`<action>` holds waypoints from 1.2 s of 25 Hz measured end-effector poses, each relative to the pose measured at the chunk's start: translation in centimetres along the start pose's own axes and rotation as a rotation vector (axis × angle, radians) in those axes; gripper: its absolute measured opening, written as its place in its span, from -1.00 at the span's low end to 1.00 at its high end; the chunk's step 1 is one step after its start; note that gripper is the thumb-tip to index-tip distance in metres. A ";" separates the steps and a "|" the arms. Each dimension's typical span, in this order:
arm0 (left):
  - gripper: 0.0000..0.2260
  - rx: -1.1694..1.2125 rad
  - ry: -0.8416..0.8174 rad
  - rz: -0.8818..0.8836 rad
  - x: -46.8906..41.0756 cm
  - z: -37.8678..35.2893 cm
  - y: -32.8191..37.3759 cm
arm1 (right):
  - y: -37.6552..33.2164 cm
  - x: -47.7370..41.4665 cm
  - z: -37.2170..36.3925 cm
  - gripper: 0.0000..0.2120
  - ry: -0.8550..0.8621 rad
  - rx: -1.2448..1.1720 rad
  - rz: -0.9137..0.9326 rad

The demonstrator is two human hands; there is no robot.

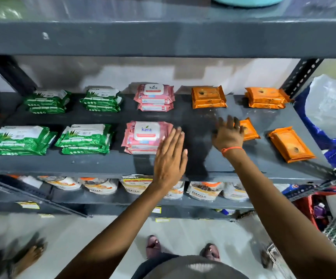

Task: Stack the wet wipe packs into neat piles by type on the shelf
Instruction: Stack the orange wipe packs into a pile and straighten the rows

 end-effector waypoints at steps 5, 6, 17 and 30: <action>-0.38 -0.097 -0.295 0.051 1.9 -4.6 4.2 | 6.2 0.5 1.9 -0.46 -0.178 0.148 0.028; -0.33 -0.144 -0.333 0.072 2.2 -5.0 4.3 | 5.6 0.8 2.5 -0.54 -0.220 0.202 0.060; -0.30 -0.303 -0.402 0.107 2.3 -5.1 4.6 | 5.6 -0.9 2.4 -0.18 -0.408 0.400 0.414; -0.30 -0.276 -0.380 0.118 2.4 -5.5 4.3 | 4.7 -0.5 3.1 -0.40 -0.142 0.335 0.400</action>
Point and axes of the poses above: each hand's wrist, its own x-axis away from the middle knuckle, its own z-axis out of the back of the hand, y = z × x, the point moved 2 cm from there along -x, towards the middle knuckle, and after that the axes turned 6 degrees about -x, right-handed, at the moved point
